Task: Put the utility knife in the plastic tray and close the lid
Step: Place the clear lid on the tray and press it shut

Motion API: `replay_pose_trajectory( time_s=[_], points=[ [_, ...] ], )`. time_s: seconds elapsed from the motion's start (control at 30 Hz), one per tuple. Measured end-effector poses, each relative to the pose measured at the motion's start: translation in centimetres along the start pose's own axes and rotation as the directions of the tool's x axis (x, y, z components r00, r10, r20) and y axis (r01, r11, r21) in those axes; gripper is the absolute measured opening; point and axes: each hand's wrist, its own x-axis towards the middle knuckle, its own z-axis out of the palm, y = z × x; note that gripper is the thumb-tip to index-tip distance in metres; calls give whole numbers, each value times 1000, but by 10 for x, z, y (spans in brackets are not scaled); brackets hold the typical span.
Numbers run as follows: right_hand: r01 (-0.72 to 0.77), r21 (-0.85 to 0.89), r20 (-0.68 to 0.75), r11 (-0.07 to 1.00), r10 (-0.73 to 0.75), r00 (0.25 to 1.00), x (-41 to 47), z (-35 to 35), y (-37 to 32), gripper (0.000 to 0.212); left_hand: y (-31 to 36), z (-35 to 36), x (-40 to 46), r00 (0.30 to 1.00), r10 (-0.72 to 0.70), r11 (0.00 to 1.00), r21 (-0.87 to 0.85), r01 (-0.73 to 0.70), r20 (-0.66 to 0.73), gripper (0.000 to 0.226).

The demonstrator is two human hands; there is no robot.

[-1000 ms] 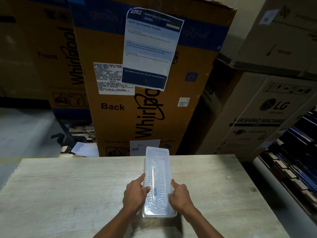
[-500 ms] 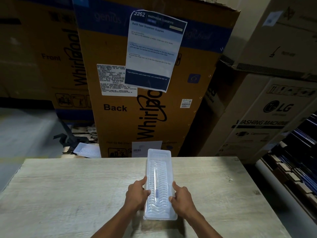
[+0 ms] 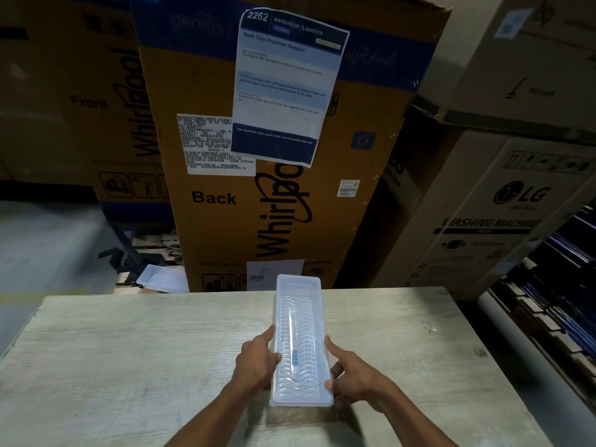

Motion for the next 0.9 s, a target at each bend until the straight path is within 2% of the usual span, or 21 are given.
replay_pose_trajectory(
  time_s=[0.27,0.47,0.57,0.63,0.73,0.8,0.9],
  points=[
    [12,96,-103,995,-2,995,0,12,14,93,-1,1,0,998,27,999,34,-29,57,57],
    [29,22,-104,999,-26,994,-1,11,14,91,0,1,-2,992,91,996,9,-92,91,56],
    [13,-104,-113,994,-25,993,2,12,9,92,-2,3,-2,989,108,994,-21,-107,106,55],
    [53,-243,-152,969,-92,984,5,13,4,91,-2,1,0,991,84,996,20,-87,108,52],
    [91,-466,-145,880,-177,973,12,13,-3,102,-4,-6,7,990,76,964,243,-103,121,72],
    [73,-575,-104,815,-161,981,18,11,-8,107,-4,-11,9,982,114,918,362,-161,148,80],
    [48,-647,-65,761,-118,991,26,4,-11,107,-2,-17,17,963,154,847,471,-244,221,92]
  ],
)
